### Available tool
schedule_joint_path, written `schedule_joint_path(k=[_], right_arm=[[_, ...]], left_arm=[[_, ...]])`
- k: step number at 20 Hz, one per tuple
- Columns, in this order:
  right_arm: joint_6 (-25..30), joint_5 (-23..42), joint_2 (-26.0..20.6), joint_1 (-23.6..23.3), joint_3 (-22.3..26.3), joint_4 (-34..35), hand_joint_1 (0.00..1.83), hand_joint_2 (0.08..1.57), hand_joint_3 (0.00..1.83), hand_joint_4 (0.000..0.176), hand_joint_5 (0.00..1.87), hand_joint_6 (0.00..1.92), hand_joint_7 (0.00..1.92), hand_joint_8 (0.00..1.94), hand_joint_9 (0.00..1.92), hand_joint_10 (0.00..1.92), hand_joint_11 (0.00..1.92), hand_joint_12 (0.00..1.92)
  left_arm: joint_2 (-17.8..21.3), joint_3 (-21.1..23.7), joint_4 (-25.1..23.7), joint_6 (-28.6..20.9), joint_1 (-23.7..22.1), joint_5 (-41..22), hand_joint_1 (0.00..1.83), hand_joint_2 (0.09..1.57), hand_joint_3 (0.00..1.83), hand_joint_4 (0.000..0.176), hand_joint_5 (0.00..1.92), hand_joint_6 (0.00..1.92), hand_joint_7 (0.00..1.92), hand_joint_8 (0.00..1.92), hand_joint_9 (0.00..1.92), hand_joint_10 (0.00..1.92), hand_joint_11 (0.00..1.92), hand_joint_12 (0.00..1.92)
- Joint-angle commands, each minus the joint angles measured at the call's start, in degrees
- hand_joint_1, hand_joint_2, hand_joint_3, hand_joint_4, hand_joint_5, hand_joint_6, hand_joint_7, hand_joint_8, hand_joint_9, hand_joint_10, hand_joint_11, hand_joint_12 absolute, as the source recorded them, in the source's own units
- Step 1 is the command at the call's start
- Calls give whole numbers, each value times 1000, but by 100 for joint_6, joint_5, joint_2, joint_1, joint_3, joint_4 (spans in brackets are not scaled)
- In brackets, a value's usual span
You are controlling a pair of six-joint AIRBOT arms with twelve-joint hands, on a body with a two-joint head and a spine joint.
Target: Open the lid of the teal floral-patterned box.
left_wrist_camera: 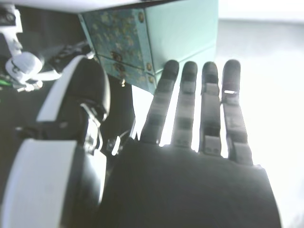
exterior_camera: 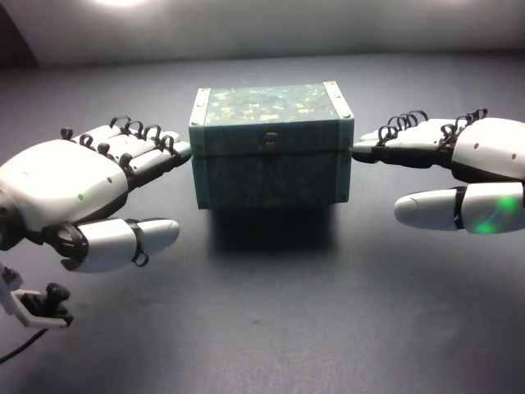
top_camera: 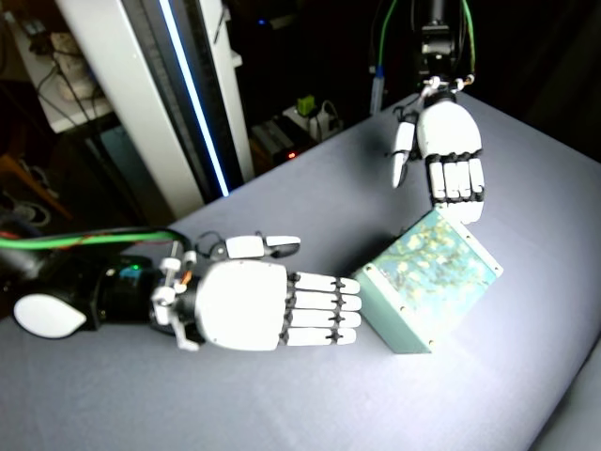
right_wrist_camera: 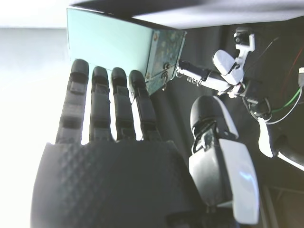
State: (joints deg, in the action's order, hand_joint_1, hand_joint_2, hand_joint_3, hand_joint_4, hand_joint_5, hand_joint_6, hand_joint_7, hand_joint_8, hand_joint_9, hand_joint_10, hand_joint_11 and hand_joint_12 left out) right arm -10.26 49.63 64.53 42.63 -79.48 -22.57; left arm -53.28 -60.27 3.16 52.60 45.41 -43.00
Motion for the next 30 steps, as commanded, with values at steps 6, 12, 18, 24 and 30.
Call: schedule_joint_path(k=[6,12,18,24,30], right_arm=[[76,1291,49,-52,37,589,0,1280,0,23,193,0,173,2,166,0,49,331],[73,1359,75,-24,8,744,0,1284,0,22,183,1,173,1,156,0,0,421],[73,1355,76,91,8,768,0,1276,2,19,192,0,184,0,203,2,3,525],[76,1189,44,233,107,571,0,1232,0,0,203,0,159,0,155,0,61,310],[205,1123,-104,494,204,521,0,1392,7,0,268,0,441,1,491,2,152,931]], left_arm=[[-12,45,-27,-45,-15,-1155,6,1426,0,0,46,2,80,0,79,3,0,232],[-19,47,51,-45,10,-1262,9,1395,0,0,3,1,37,2,36,1,6,118],[-16,65,55,-47,42,-1263,21,1423,8,0,27,5,38,0,50,1,34,106],[107,193,21,-49,226,-1163,0,1412,0,0,47,2,92,1,64,1,0,270],[343,366,-74,-128,475,-1050,0,1454,1,0,13,1,42,0,24,3,0,493]])
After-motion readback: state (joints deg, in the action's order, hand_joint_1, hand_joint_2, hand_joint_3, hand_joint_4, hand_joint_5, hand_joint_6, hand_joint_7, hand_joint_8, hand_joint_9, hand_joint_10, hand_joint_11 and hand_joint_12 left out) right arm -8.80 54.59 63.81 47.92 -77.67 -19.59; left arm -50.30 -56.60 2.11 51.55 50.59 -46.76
